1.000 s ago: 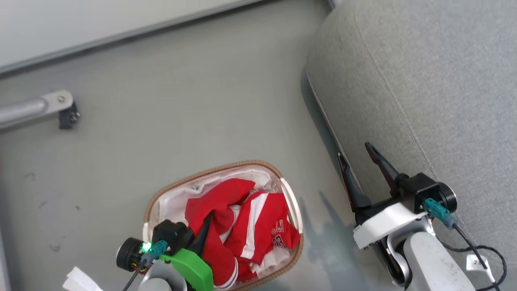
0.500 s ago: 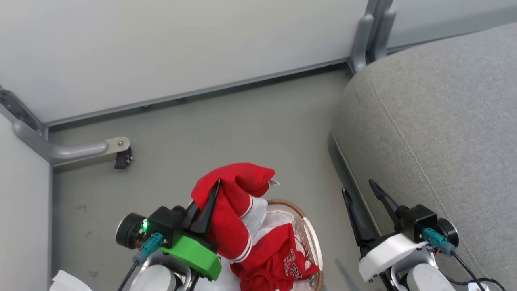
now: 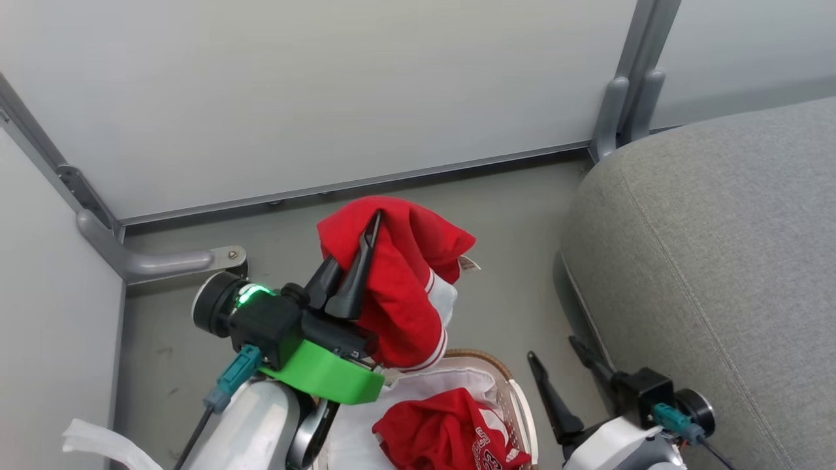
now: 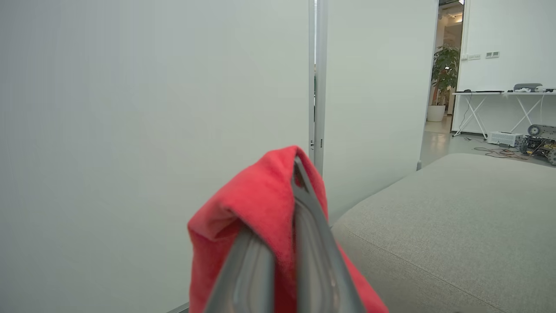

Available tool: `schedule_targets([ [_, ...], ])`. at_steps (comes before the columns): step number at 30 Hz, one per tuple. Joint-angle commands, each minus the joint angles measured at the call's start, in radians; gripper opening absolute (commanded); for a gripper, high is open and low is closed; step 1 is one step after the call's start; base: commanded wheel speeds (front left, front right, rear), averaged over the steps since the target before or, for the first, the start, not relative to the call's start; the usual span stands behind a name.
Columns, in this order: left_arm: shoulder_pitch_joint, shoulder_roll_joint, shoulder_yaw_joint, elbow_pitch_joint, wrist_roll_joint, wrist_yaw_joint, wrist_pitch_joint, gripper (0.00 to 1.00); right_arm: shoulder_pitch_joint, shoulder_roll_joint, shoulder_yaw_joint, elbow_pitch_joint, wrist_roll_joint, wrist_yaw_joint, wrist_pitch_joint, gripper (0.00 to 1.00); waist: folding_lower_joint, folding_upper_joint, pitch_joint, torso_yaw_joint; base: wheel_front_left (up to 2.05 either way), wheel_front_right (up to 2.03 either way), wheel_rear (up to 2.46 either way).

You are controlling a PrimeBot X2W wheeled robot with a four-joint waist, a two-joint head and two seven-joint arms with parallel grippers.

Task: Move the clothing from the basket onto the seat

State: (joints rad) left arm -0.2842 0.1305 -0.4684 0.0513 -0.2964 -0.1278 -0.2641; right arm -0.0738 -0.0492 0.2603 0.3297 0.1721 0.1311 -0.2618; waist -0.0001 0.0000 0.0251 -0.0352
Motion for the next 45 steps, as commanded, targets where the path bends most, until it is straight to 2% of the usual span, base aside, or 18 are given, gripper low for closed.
schedule_targets([
  [1,-0.018,-0.001,-0.007,-0.006,0.002,-0.005,-0.001,0.0,-0.006,-0.003,0.016,0.005,-0.005,-0.001,-0.005,1.0,0.0001,0.0,0.0,0.006,0.0,0.0,0.0],
  [11,-0.039,-0.004,-0.072,-0.021,-0.022,-0.005,-0.001,0.0,-0.209,-0.062,0.271,0.041,0.049,-0.001,-0.005,1.0,0.0001,0.0,0.021,0.05,0.0,0.0,0.0],
  [19,-0.059,-0.011,-0.122,-0.013,-0.036,-0.005,-0.001,0.0,-0.374,-0.081,0.424,0.102,0.11,-0.001,-0.005,1.0,0.0001,0.0,0.035,0.084,0.0,0.0,0.0],
  [29,-0.075,-0.016,-0.16,-0.014,-0.047,-0.005,-0.001,0.0,-0.463,-0.048,0.506,0.16,0.159,-0.001,-0.005,1.0,0.0001,0.0,0.042,0.111,0.0,0.0,0.0],
  [30,-0.076,-0.016,-0.161,-0.013,-0.051,-0.005,-0.001,0.0,-0.466,-0.046,0.515,0.171,0.167,-0.001,-0.005,0.28,0.0001,0.0,0.042,0.114,0.0,0.0,0.0],
  [31,-0.077,-0.017,-0.162,-0.012,-0.053,-0.005,-0.001,0.0,-0.472,-0.044,0.522,0.175,0.174,-0.001,-0.005,0.0,0.0001,0.0,0.042,0.116,0.0,0.0,0.0],
  [42,-0.061,-0.01,-0.137,0.002,-0.052,-0.005,-0.001,0.0,-0.441,-0.042,0.501,0.167,0.195,-0.001,-0.005,0.0,0.0001,0.0,0.036,0.102,0.0,0.0,0.0],
  [43,-0.056,-0.011,-0.131,0.004,-0.05,-0.005,-0.001,0.05,-0.437,-0.042,0.496,0.164,0.194,-0.001,-0.005,0.0,0.0001,0.0,0.035,0.097,0.0,0.0,0.0],
  [45,-0.042,-0.008,-0.122,0.016,-0.047,-0.005,0.0,0.96,-0.426,-0.041,0.484,0.15,0.186,-0.001,-0.005,0.0,0.0001,0.0,0.036,0.083,0.0,0.0,0.0],
])
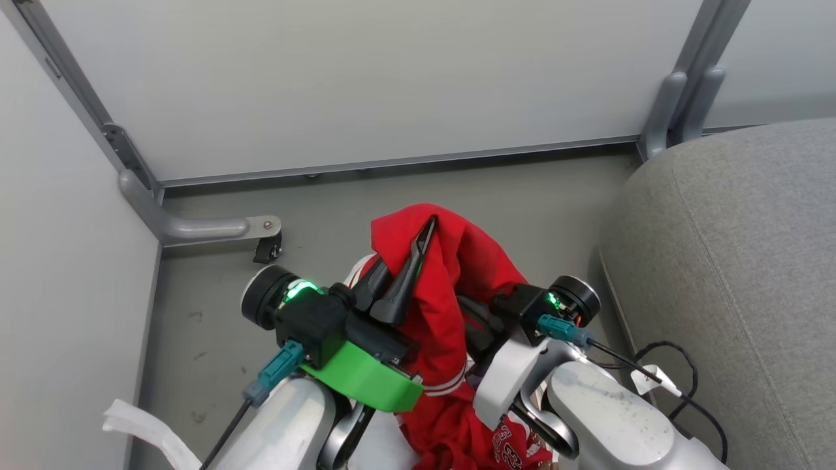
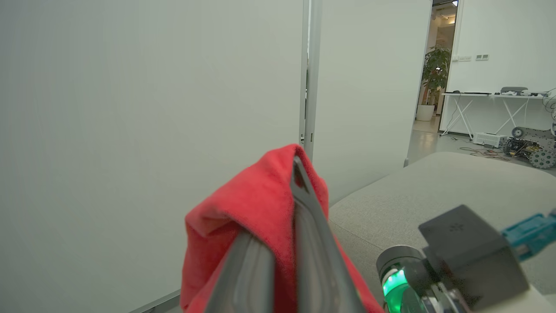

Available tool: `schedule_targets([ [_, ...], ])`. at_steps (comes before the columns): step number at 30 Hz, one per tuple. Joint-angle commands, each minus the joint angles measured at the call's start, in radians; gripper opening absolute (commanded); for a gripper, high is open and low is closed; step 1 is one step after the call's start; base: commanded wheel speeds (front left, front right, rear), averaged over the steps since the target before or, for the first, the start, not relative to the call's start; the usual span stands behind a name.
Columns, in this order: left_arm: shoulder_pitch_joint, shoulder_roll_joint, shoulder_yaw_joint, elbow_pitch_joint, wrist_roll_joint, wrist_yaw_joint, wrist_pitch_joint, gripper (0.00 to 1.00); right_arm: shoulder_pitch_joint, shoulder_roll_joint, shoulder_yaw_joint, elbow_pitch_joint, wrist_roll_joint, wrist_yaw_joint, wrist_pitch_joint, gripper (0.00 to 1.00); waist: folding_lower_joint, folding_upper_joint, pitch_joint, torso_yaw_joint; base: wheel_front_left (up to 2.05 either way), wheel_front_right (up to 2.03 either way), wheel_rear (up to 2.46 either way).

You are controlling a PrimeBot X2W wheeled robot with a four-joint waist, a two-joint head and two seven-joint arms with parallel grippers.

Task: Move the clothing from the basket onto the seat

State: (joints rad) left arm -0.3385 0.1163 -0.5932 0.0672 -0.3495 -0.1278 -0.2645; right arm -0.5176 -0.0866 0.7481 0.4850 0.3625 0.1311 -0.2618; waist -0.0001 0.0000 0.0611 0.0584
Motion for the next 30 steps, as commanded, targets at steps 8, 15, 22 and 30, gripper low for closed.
schedule_targets([
  [8,0.054,0.033,0.05,0.028,0.032,-0.005,0.0,1.0,0.088,-0.01,-0.086,-0.104,-0.042,-0.001,-0.005,0.0,0.0001,0.0,0.019,-0.141,0.0,0.0,0.0],
  [15,0.093,0.05,0.089,0.034,0.043,-0.005,0.0,1.0,0.163,-0.017,-0.162,-0.19,-0.067,-0.001,-0.005,0.0,0.0001,0.0,0.037,-0.332,0.0,0.0,0.0],
  [22,0.116,0.057,0.102,0.035,0.048,-0.005,0.0,1.0,0.228,-0.014,-0.274,-0.278,-0.089,-0.001,-0.005,0.0,0.0001,0.0,0.055,-0.504,0.0,0.0,0.0],
  [30,0.092,0.075,0.091,0.048,0.052,-0.005,0.0,1.0,0.298,0.005,-0.465,-0.394,-0.129,-0.001,-0.005,0.0,0.0001,0.0,0.09,-0.601,0.0,0.0,0.0],
])
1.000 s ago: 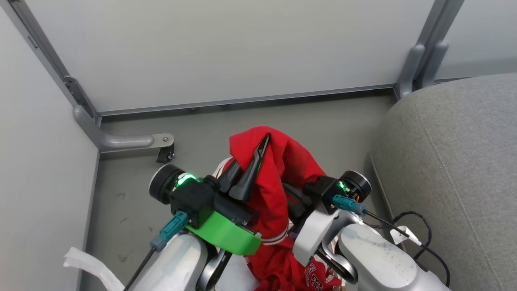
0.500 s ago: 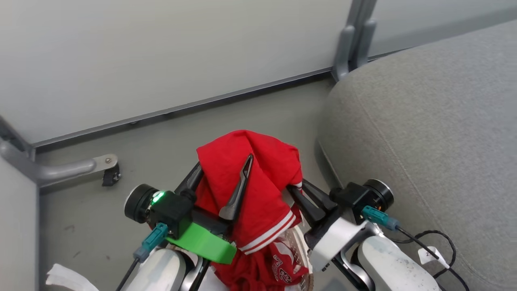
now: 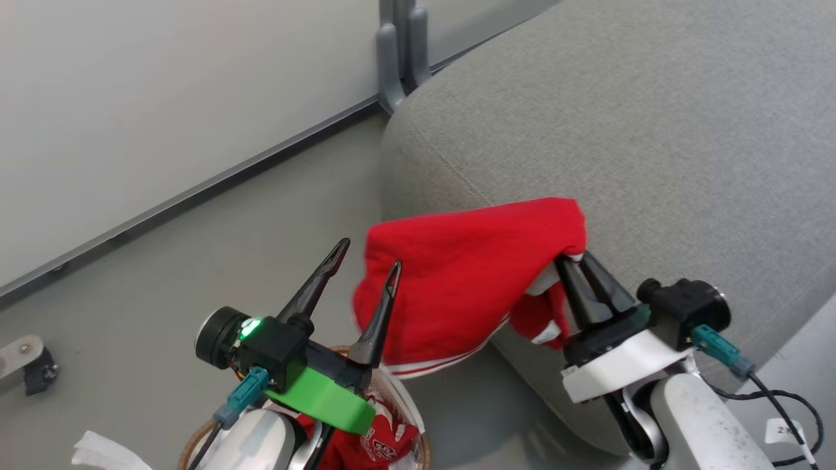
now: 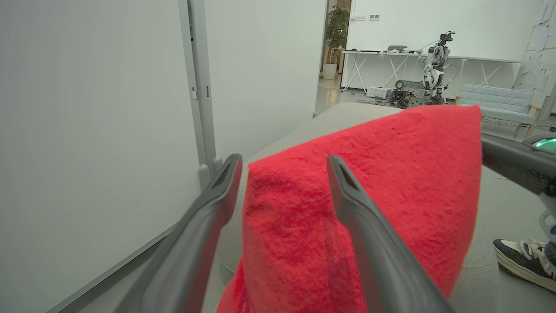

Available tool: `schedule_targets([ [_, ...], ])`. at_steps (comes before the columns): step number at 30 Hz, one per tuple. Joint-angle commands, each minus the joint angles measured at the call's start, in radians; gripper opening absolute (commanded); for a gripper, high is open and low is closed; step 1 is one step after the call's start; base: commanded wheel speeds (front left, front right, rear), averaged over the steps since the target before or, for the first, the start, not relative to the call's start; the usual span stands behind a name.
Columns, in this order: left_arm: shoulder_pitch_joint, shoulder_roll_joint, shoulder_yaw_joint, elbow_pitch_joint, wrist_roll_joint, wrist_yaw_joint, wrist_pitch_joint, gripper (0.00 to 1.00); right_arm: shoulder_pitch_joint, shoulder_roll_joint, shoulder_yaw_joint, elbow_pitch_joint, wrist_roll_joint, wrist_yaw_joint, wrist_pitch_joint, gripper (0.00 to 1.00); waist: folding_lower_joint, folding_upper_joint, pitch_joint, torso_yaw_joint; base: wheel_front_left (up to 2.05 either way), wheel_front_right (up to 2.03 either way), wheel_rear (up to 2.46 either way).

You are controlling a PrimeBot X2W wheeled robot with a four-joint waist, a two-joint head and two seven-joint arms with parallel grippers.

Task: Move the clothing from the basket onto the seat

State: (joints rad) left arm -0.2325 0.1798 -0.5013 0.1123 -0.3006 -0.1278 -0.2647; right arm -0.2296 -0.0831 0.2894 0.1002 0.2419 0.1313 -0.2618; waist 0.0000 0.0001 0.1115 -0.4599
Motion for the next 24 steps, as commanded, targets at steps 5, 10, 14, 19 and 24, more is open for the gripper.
schedule_targets([
  [5,-0.041,0.025,-0.026,0.009,-0.01,-0.005,0.0,1.0,0.028,0.014,-0.093,-0.07,-0.029,-0.001,-0.005,0.0,0.0,-0.0001,0.073,-0.09,0.0,0.0,0.0],
  [10,-0.067,0.052,-0.034,-0.005,-0.007,-0.005,0.0,1.0,-0.045,-0.01,-0.132,-0.088,-0.051,-0.001,-0.005,0.0,0.0,-0.0001,0.135,-0.095,0.0,0.0,0.0],
  [14,-0.076,0.084,-0.027,-0.031,0.0,-0.005,0.0,1.0,-0.166,-0.061,-0.127,-0.061,-0.07,-0.001,-0.005,0.0,0.0,-0.0001,0.202,-0.096,0.0,0.0,0.0],
  [19,-0.116,0.133,-0.05,-0.064,0.004,-0.005,0.0,1.0,-0.372,-0.14,-0.156,-0.001,-0.097,-0.001,-0.005,0.0,0.0,-0.0001,0.31,-0.055,0.0,0.0,0.0],
  [24,-0.17,0.17,-0.076,-0.088,-0.004,-0.005,0.0,1.0,-0.553,-0.212,-0.204,0.073,-0.142,-0.001,-0.005,0.0,0.0,-0.0001,0.406,0.003,0.0,0.0,0.0],
])
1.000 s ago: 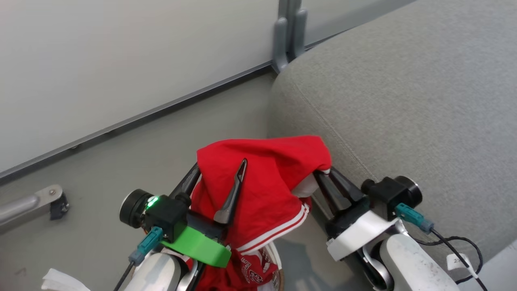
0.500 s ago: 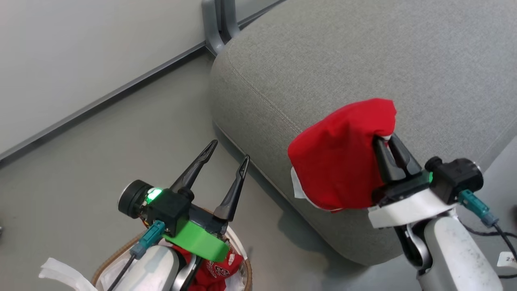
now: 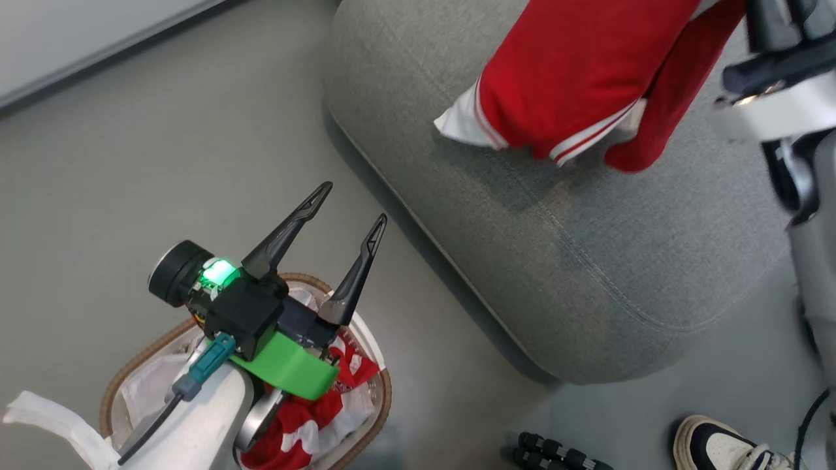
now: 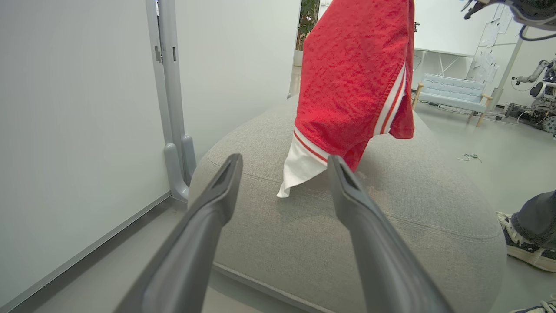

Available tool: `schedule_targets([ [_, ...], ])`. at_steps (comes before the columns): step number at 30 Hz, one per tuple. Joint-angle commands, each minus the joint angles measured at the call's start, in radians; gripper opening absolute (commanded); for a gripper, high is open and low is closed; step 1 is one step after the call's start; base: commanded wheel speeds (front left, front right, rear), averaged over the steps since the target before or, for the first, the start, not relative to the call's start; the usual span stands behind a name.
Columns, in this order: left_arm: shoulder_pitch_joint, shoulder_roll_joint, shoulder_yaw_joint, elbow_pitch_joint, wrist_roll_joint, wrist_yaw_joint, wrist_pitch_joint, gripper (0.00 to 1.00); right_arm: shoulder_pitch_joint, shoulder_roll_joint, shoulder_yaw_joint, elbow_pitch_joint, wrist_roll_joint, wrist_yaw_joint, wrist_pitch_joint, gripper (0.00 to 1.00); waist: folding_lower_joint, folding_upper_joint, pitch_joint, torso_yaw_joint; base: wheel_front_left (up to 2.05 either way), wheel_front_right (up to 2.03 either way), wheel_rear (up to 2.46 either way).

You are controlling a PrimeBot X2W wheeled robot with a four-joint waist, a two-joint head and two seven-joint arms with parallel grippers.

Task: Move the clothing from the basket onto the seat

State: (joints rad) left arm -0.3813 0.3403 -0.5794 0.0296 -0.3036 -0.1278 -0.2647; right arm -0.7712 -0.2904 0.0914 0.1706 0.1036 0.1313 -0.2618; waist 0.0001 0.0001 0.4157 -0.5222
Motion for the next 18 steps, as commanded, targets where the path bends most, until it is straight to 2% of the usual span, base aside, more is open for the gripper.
schedule_targets([
  [1,-0.033,0.016,-0.002,-0.008,-0.002,-0.005,0.0,1.0,-0.055,-0.018,-0.018,0.025,-0.009,-0.001,-0.005,0.0,-0.0001,-0.0001,0.12,0.079,0.0,0.0,0.0],
  [5,-0.065,0.03,-0.02,-0.014,-0.007,-0.005,0.0,1.0,-0.166,-0.071,-0.048,0.104,-0.043,-0.001,-0.005,0.0,-0.0001,-0.0001,0.175,0.126,0.0,0.0,0.0],
  [10,-0.088,0.04,-0.028,-0.018,-0.012,-0.005,0.0,1.0,-0.256,-0.093,-0.122,0.232,-0.075,-0.001,-0.005,0.0,-0.0001,-0.0001,0.221,0.175,0.0,0.0,0.0],
  [14,-0.096,0.042,-0.027,-0.016,-0.015,-0.005,0.001,1.0,-0.272,-0.081,-0.197,0.352,-0.121,-0.001,-0.004,0.0,-0.0001,-0.0001,0.244,0.204,0.0,0.0,0.0],
  [18,-0.095,0.037,-0.017,-0.007,-0.02,-0.005,0.001,1.0,-0.213,-0.047,-0.26,0.444,-0.163,-0.001,-0.004,0.0,-0.0001,-0.0001,0.247,0.22,0.0,0.0,0.0],
])
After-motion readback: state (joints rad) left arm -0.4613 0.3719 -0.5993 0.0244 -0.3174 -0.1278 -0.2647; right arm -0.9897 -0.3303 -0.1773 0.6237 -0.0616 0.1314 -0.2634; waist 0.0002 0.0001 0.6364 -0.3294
